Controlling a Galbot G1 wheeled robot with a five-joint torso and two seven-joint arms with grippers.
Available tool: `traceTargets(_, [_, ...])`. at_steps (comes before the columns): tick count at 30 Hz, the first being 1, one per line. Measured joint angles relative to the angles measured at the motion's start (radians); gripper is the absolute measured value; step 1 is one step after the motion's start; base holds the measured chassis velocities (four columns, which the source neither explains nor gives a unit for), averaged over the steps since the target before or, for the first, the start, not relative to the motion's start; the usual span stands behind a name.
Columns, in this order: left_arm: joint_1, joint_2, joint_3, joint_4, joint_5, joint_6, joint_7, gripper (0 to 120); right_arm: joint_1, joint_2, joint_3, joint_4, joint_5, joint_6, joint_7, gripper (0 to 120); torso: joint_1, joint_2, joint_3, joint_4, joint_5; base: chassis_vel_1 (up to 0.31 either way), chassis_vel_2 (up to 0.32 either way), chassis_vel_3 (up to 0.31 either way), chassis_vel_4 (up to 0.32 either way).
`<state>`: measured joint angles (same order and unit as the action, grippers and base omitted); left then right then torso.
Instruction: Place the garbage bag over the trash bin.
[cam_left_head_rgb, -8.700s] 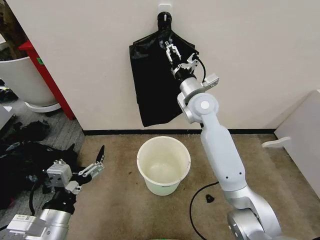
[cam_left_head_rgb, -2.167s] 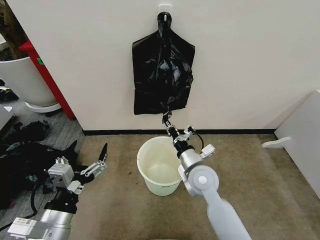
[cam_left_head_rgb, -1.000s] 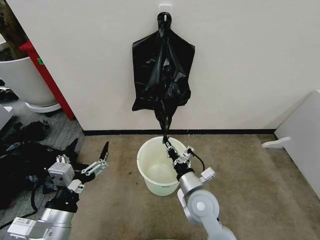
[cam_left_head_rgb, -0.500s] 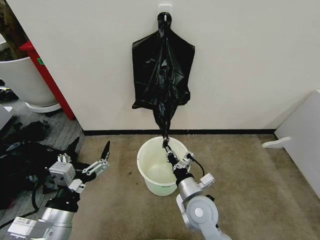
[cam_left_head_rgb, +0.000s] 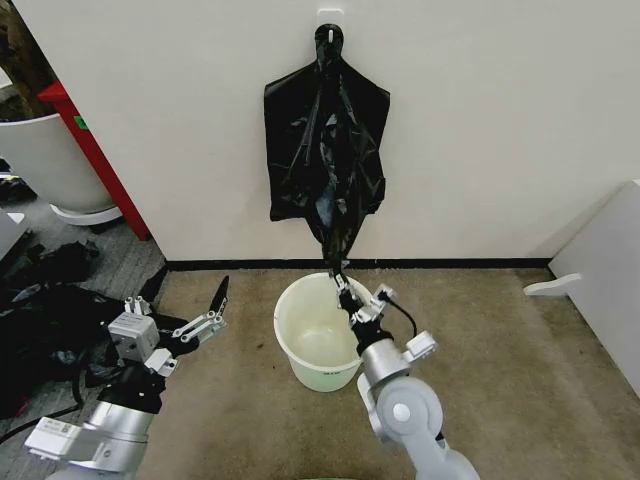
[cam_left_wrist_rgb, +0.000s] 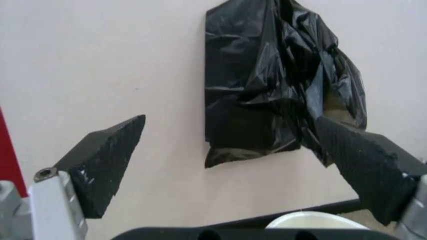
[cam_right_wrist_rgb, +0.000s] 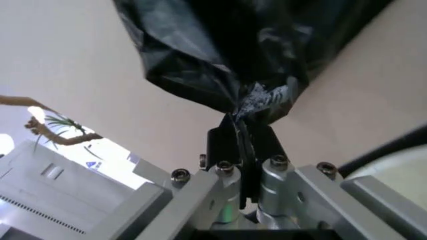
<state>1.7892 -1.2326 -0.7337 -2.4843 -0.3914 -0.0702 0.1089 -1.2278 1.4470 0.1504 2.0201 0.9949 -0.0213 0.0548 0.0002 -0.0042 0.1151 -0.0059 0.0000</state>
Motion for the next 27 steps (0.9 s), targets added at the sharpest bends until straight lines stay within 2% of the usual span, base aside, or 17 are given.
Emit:
traceTargets(3, [-0.035, 0.043, 0.006, 0.006, -0.013, 0.033, -0.005, 100, 0.019, -0.009, -0.004, -0.003, -0.009, -0.002, 0.001, 0, 0.0, 0.0, 0.0, 0.0, 0.0, 0.0, 0.0, 0.0, 0.0])
traceTargets(6, [-0.085, 0.136, 0.012, 0.013, -0.051, 0.08, -0.017, 100, 0.02, -0.013, -0.01, -0.01, -0.02, -0.002, 0.0, 0, 0.0, 0.0, 0.0, 0.0, -0.0002, 0.0, 0.0, 0.0, 0.0])
traceTargets(7, [-0.085, 0.136, 0.012, 0.013, -0.051, 0.08, -0.017, 100, 0.02, -0.013, -0.01, -0.01, -0.02, -0.002, 0.0, 0, 0.0, 0.0, 0.0, 0.0, -0.0002, 0.0, 0.0, 0.0, 0.0])
traceTargets(9, [-0.124, 0.205, 0.017, 0.017, -0.095, 0.116, -0.033, 100, 0.019, -0.014, -0.015, -0.013, -0.025, -0.002, 0.0, 0, 0.0, 0.0, 0.0, 0.0001, -0.0002, 0.0, 0.0, 0.0, 0.0])
traceTargets(12, [-0.246, 0.334, 0.03, 0.036, -0.202, 0.183, -0.066, 100, 0.019, -0.015, -0.025, -0.026, -0.036, -0.002, -0.001, 0, 0.0, 0.0, 0.0, -0.0003, -0.0002, 0.0, 0.0, 0.0, 0.0])
traceTargets(15, [-0.363, 0.401, 0.065, 0.072, -0.258, 0.215, -0.091, 100, 0.022, -0.016, -0.036, -0.039, -0.047, -0.002, -0.002, 0, 0.0, 0.0, 0.0, -0.0003, 0.0, 0.0, 0.0, 0.0, 0.0])
traceTargets(18, [-0.429, 0.427, 0.104, 0.104, -0.275, 0.222, -0.099, 100, 0.026, -0.018, -0.044, -0.048, -0.05, -0.001, -0.002, 0, 0.0, 0.0, 0.0, -0.0002, -0.0001, 0.0, 0.0, 0.0, 0.0])
traceTargets(22, [-0.56, 0.455, 0.236, 0.163, -0.295, 0.242, -0.123, 100, 0.038, -0.027, -0.049, -0.06, -0.049, -0.001, -0.001, 0, 0.0, 0.0, 0.0, -0.0001, -0.0001, 0.0, 0.0, 0.0, 0.0])
traceTargets(23, [-0.56, 0.455, 0.236, 0.163, -0.295, 0.242, -0.123, 100, 0.038, -0.027, -0.049, -0.06, -0.049, -0.001, -0.001, 0, 0.0, 0.0, 0.0, -0.0001, -0.0001, 0.0, 0.0, 0.0, 0.0])
traceTargets(27, [-0.712, 0.462, 0.361, 0.214, -0.302, 0.263, -0.143, 100, 0.048, -0.036, -0.053, -0.07, -0.047, -0.001, 0.0, 0, 0.0, 0.0, 0.0, -0.0001, 0.0, 0.0, 0.0, 0.0, 0.0])
